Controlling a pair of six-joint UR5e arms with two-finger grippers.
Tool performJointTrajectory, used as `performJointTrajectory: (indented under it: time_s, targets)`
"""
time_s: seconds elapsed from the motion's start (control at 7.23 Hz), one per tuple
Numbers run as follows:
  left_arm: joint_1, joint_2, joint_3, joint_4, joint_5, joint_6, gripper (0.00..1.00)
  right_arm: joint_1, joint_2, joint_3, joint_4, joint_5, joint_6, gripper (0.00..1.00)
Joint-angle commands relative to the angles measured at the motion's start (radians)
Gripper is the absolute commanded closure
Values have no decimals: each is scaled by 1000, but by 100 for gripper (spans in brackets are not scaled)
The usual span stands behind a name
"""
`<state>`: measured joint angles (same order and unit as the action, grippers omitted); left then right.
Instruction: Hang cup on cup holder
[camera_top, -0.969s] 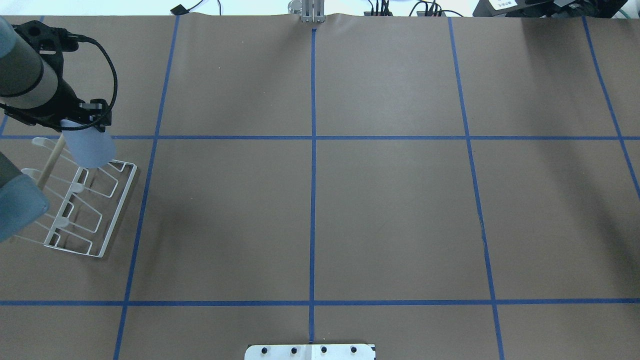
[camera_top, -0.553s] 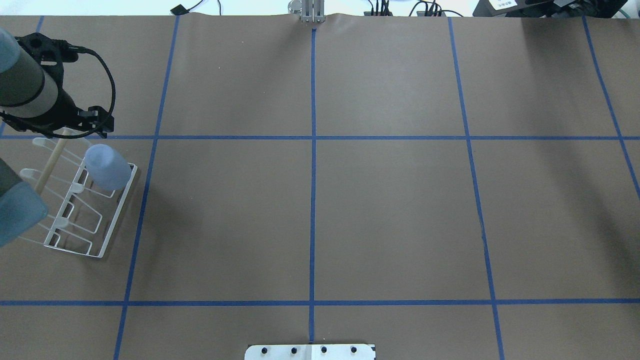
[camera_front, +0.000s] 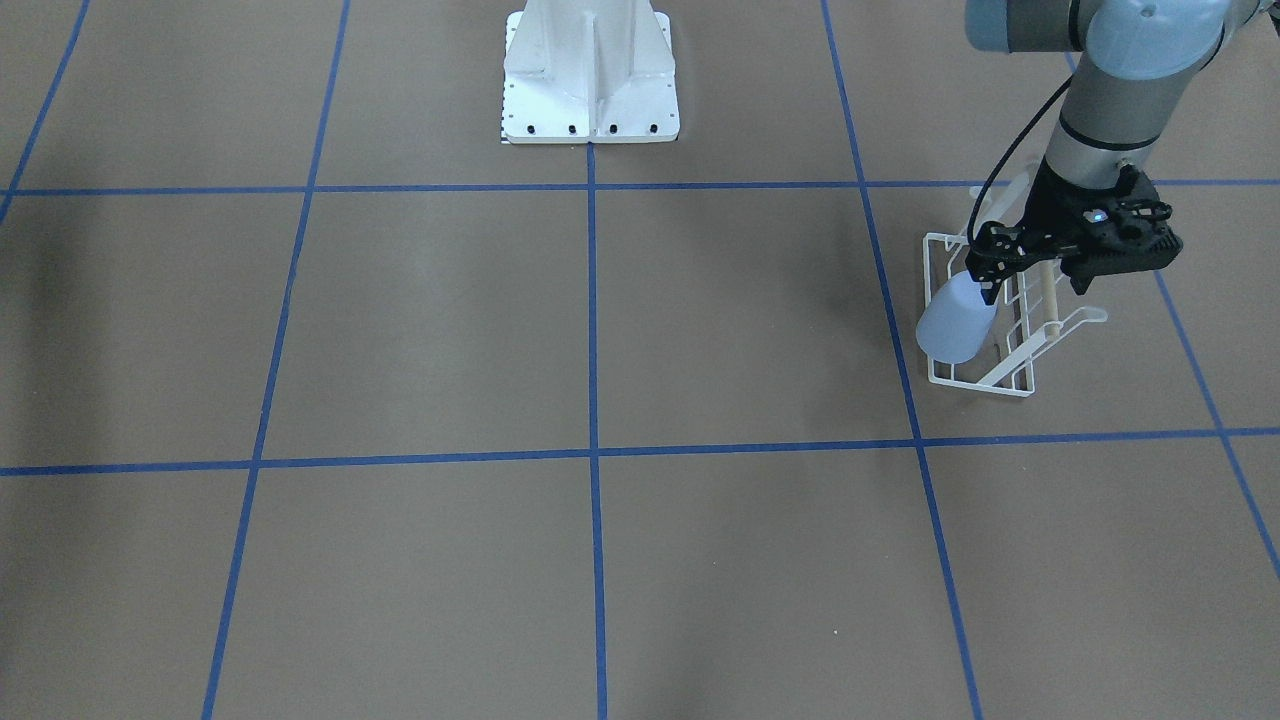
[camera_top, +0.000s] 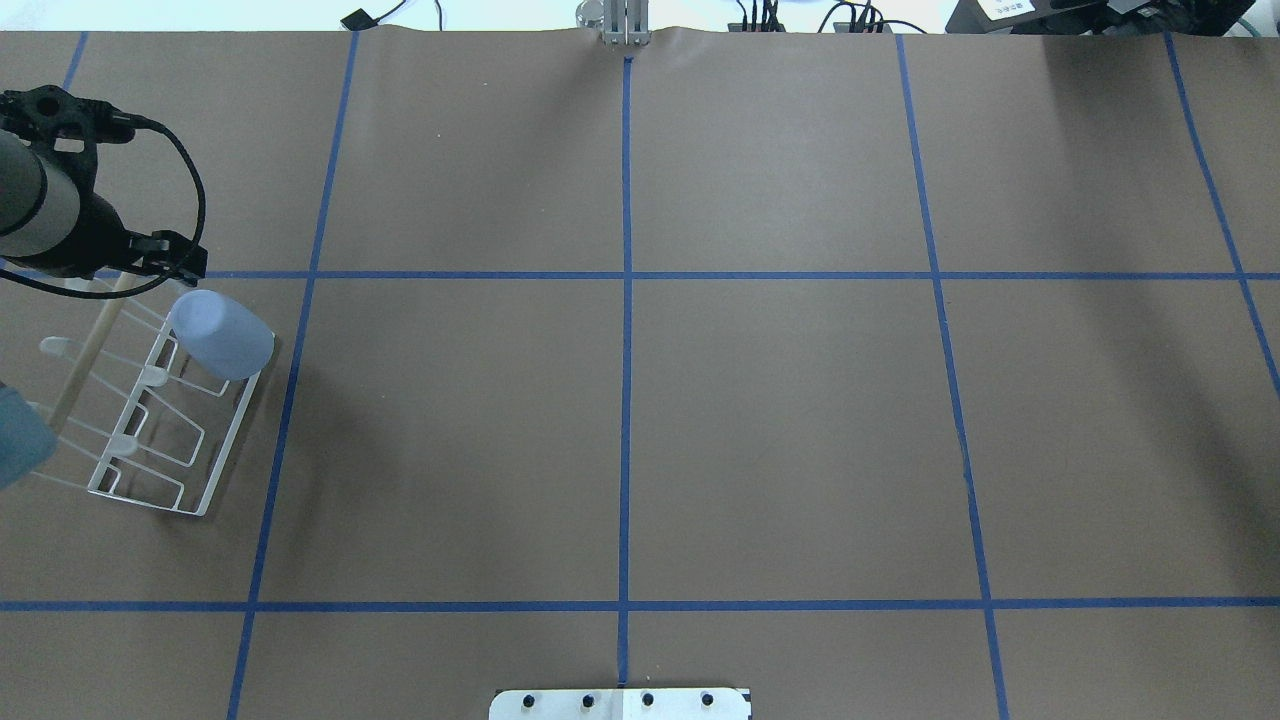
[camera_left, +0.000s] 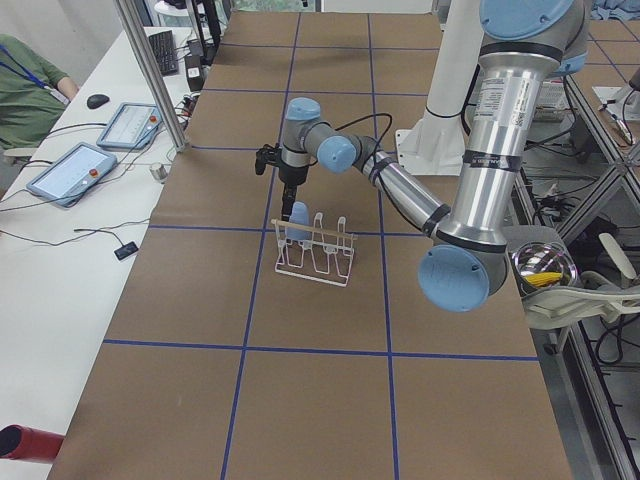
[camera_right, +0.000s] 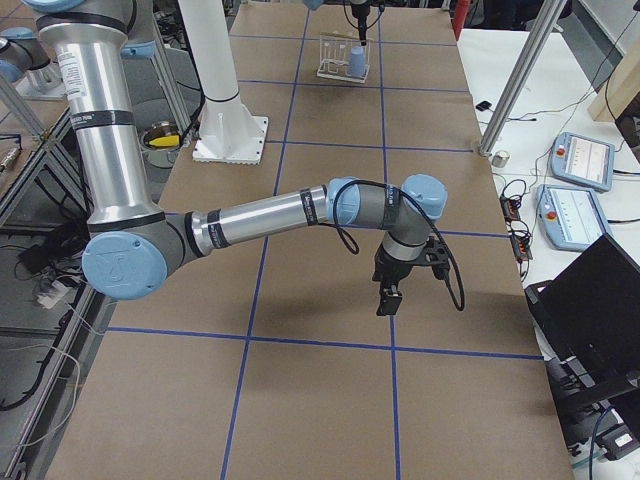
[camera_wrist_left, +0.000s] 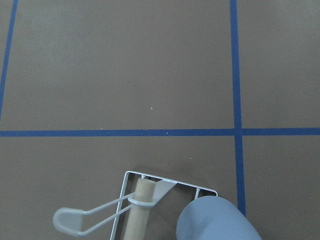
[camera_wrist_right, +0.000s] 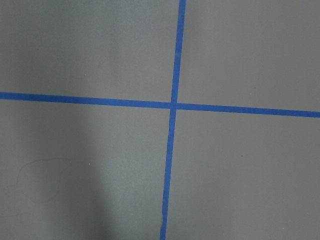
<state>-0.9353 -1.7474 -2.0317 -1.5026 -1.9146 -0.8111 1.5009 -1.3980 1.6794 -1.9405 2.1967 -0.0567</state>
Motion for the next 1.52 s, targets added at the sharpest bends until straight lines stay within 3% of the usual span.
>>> performJointTrajectory:
  time_s: [0.0, 0.14, 0.42, 0.69, 0.97, 1.11, 1.38]
  targets:
    - [-124, -12, -1, 24, -132, 124, 2, 13, 2, -1, 2, 3, 0, 0]
    - [-226, -15, 2, 91, -199, 273, 2, 18, 7, 5, 2, 6, -2, 0]
    - [-353, -21, 46, 197, -210, 569, 2, 18, 7, 17, 23, 6, -5, 0]
    - [-457, 23, 158, 183, -237, 758, 2, 18, -10, 0, 83, 8, -2, 0]
    - [-574, 75, 287, 121, -396, 849, 2, 19, -18, -39, 81, 17, 9, 0]
    - [-592, 142, 310, 41, -396, 918, 2, 22, -28, -52, 81, 50, 9, 0]
    - [-649, 137, 393, -13, -399, 838, 2, 61, -70, -53, 83, 86, 3, 0]
